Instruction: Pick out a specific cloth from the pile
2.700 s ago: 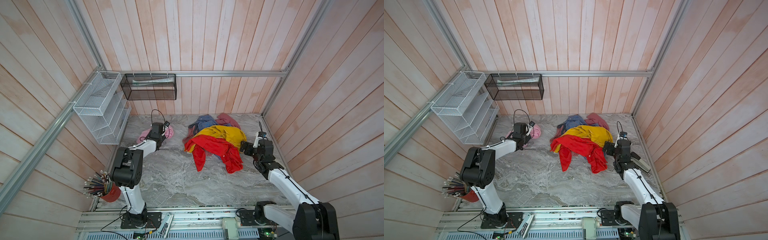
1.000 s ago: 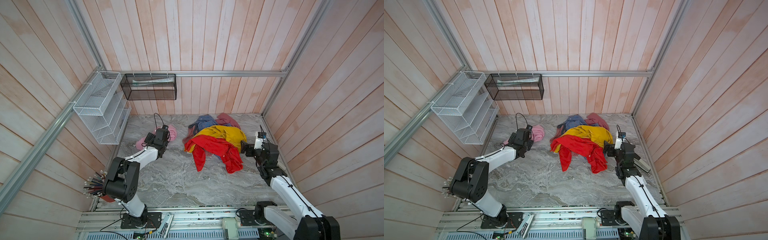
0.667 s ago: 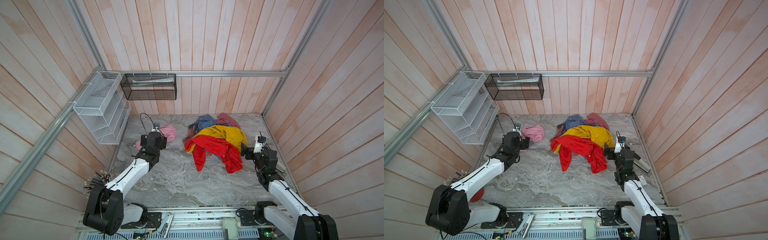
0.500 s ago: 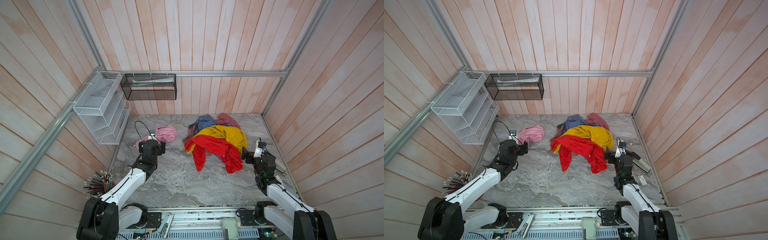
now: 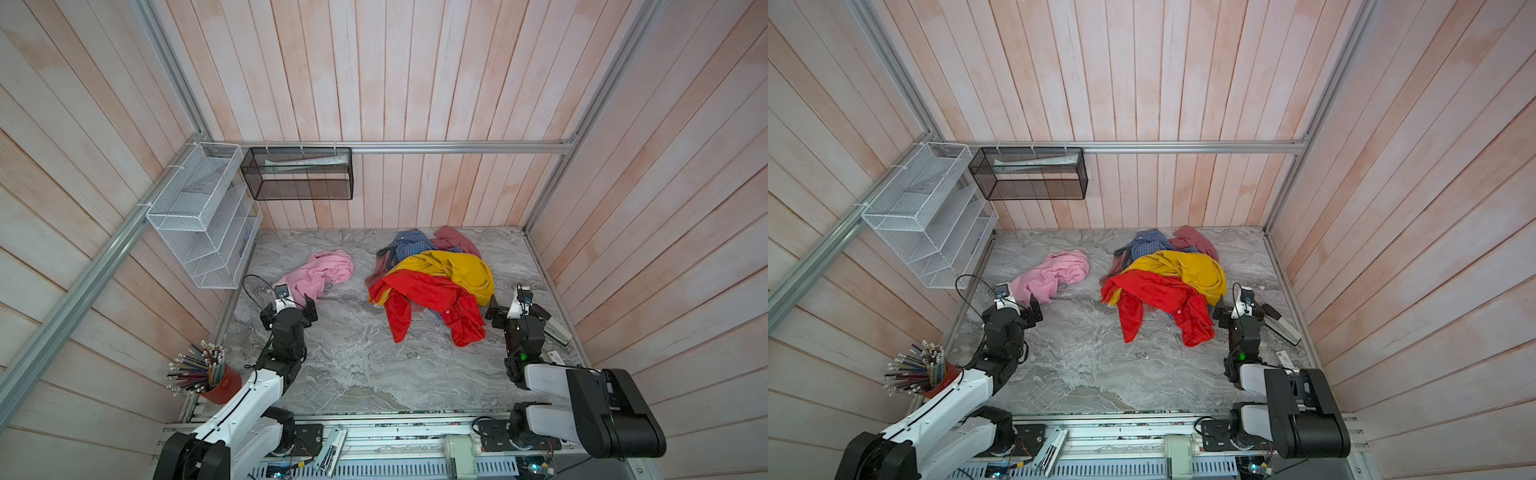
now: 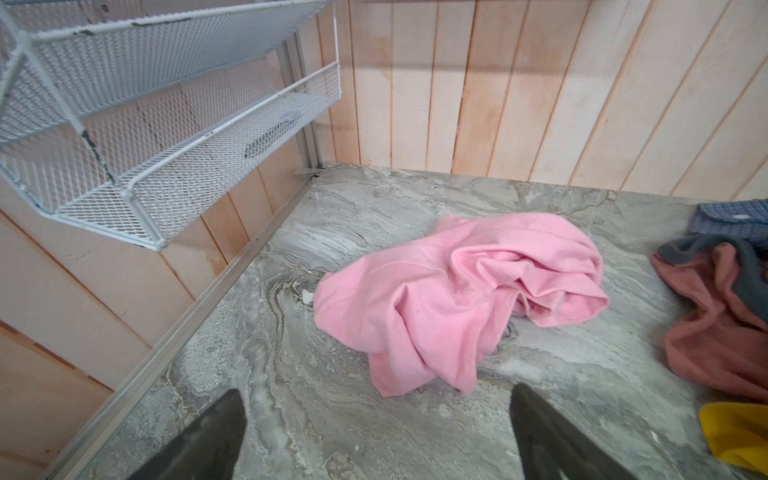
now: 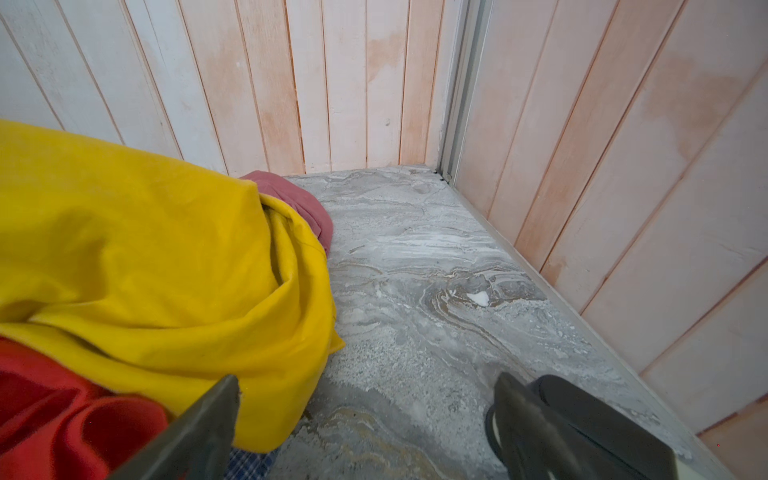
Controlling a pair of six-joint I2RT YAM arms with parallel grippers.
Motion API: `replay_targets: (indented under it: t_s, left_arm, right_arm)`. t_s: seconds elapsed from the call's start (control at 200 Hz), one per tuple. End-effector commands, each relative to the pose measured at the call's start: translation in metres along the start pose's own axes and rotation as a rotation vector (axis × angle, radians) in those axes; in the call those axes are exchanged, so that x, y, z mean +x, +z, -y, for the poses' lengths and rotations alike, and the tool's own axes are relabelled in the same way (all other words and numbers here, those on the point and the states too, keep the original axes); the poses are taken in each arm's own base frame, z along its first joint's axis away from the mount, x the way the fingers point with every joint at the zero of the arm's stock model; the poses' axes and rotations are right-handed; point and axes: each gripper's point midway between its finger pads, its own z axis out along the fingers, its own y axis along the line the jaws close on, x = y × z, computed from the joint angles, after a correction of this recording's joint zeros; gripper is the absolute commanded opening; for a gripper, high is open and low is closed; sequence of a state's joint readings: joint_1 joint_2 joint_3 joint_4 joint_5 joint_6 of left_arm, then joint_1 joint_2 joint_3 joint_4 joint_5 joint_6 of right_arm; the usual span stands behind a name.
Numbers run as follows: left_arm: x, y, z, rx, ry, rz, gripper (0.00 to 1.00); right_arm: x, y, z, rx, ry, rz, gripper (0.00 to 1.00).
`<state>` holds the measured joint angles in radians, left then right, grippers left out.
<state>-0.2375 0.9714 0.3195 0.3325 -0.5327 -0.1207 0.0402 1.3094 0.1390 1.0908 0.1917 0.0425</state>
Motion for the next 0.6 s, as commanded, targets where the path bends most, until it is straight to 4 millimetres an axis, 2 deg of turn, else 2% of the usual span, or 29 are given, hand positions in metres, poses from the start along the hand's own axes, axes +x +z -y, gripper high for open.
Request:
replay_targets:
  t_s: [0.0, 0.21, 0.36, 0.595]
  left_arm:
    - [0.001, 0.003, -0.012, -0.072, -0.032, 0.033, 1.00]
    - [0.004, 0.004, -0.022, -0.120, -0.040, 0.093, 1.00]
    - [0.012, 0.007, -0.035, -0.154, -0.095, 0.108, 1.00]
    - [-0.002, 0.017, -0.030, -0.107, -0.052, 0.203, 1.00]
  right_arm:
    - [-0.022, 0.006, 0.003, 0.020, -0.014, 0.097, 0.95]
    - [-0.005, 0.018, -0.005, -0.015, -0.040, 0.066, 0.95]
    - [-0.006, 0.022, -0.008, -0.029, -0.047, 0.070, 0.96]
    - [-0.002, 0.033, -0.004, -0.055, -0.011, 0.018, 0.98]
